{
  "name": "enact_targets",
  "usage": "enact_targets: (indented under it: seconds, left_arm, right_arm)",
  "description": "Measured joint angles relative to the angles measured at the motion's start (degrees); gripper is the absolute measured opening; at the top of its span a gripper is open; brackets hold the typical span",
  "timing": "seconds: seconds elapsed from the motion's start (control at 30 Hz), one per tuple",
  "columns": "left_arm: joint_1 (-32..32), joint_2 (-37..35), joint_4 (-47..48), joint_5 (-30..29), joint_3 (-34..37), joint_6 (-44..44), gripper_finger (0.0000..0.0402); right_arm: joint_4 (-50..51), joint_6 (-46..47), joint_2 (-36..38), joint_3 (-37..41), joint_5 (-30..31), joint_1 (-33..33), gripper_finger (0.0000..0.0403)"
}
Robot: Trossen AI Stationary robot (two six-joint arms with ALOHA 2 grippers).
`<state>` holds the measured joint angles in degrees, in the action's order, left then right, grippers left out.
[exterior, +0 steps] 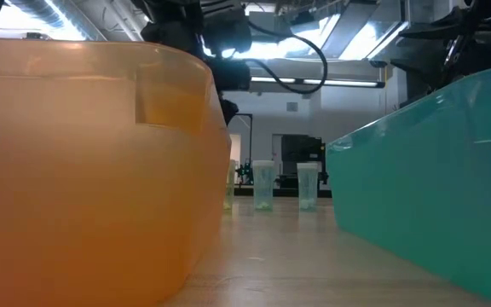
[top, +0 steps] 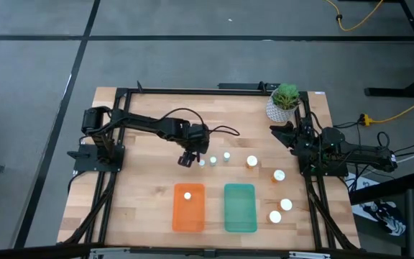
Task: Pick and place medicine bottles into bin by pill shape (circle, oval)
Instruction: Put the small pink pill bottle into the orange bin
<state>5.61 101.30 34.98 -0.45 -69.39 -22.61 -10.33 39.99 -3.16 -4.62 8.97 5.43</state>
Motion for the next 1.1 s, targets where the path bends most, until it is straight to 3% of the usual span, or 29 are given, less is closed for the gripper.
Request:
enact_targets:
  seconds: [0.8,1.1]
  left_arm:
    - [0.39,1.81,-0.79,-1.54,0.31,0.15,0.0238]
    - [0.39,1.81,-0.94,-1.55,0.31,0.13,0.0187]
  right_arm:
    - [0.35,0.20,0.02,0.02,-0.57,0.00,0.0213]
    - [0.37,0.08,0.01,0.02,-0.61,0.00,0.0213]
